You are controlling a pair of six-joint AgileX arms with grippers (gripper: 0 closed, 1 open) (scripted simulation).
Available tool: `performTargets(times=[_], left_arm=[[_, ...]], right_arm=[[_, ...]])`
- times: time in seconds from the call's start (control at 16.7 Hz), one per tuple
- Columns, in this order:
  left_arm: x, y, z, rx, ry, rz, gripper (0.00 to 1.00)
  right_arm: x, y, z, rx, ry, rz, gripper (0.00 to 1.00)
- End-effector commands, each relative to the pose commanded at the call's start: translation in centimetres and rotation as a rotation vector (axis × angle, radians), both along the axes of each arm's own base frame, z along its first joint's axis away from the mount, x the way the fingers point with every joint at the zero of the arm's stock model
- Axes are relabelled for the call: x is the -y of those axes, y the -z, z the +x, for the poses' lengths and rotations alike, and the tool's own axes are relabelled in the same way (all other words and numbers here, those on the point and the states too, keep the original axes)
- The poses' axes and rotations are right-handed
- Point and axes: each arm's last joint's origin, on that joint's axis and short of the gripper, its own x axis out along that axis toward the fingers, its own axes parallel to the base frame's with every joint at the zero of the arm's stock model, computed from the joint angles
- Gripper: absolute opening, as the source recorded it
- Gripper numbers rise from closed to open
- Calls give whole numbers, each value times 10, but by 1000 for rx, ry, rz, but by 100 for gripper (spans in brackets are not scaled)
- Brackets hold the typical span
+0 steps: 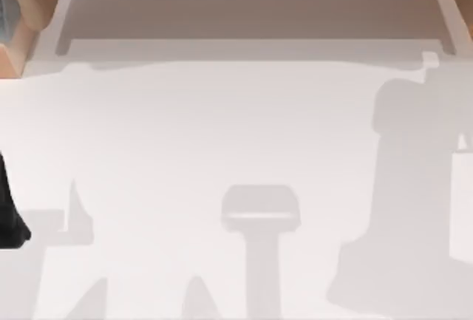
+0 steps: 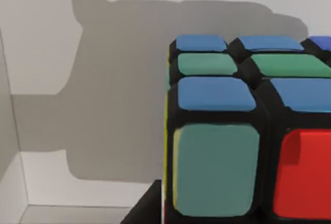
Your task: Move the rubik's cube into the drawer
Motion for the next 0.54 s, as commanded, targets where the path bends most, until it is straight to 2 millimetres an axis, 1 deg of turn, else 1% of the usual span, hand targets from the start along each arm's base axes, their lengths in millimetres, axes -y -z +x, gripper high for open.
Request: performTargets(times=[0.18,0.24,0.54], left_arm=[[0,0,0,0,0,0,100],[0,0,0,0,0,0,100],[0,0,0,0,0,0,100]], right_arm=[[0,0,0,0,0,0,98],[0,0,0,0,0,0,100],[0,0,0,0,0,0,100]])
